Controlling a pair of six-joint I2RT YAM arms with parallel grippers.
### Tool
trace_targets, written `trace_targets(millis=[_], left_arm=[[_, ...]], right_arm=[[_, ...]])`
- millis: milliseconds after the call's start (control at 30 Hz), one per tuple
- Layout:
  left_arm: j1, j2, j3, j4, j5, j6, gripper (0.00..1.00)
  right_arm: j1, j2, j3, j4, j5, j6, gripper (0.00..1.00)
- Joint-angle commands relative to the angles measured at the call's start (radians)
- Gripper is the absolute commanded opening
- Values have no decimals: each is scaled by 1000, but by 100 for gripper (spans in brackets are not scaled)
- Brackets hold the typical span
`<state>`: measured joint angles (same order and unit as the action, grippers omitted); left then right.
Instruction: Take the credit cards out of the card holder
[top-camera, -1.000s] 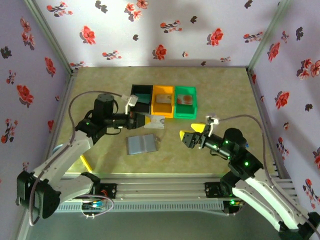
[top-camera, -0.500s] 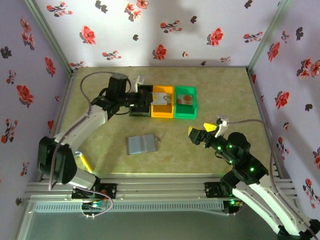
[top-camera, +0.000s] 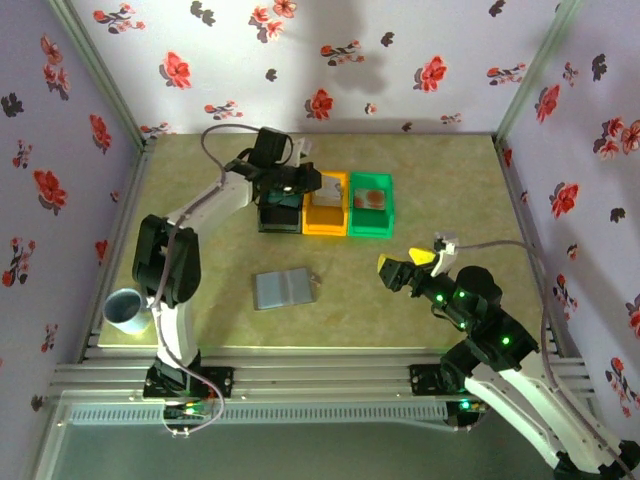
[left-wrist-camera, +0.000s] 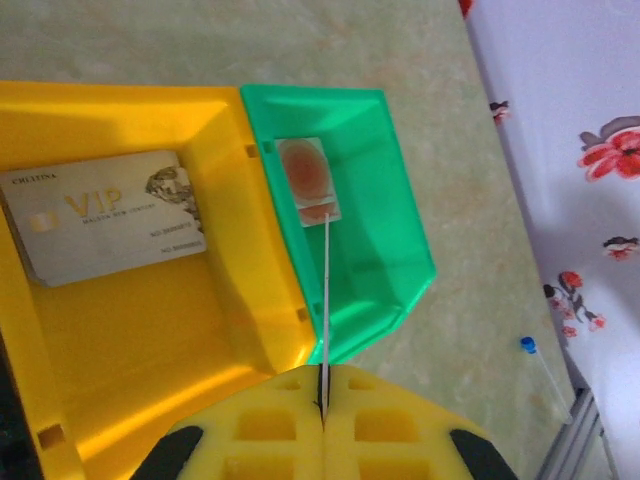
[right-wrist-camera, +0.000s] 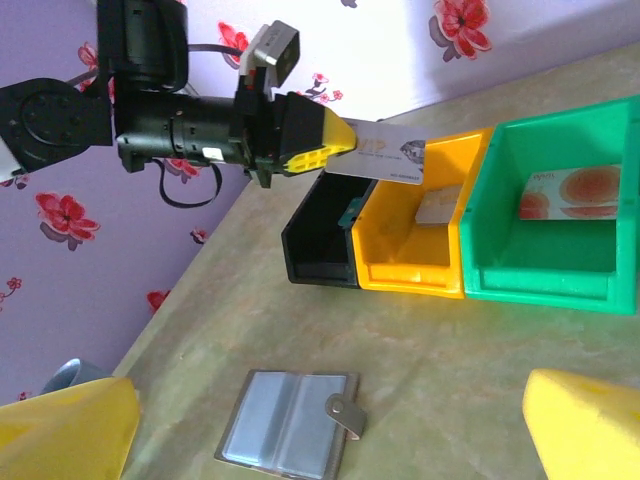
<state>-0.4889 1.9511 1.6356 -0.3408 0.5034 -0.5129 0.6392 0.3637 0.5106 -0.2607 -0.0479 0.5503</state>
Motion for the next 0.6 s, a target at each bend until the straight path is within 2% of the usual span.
trace_targets(millis=[0,567], left_arm=[[24,54,65,-68,-40,38,0],[36,302,274,-108,-29,-19,0]], right_arm=[[-7,-11,-2,18,-4,3,99],[-7,-7,-18,50,-39,4,99]])
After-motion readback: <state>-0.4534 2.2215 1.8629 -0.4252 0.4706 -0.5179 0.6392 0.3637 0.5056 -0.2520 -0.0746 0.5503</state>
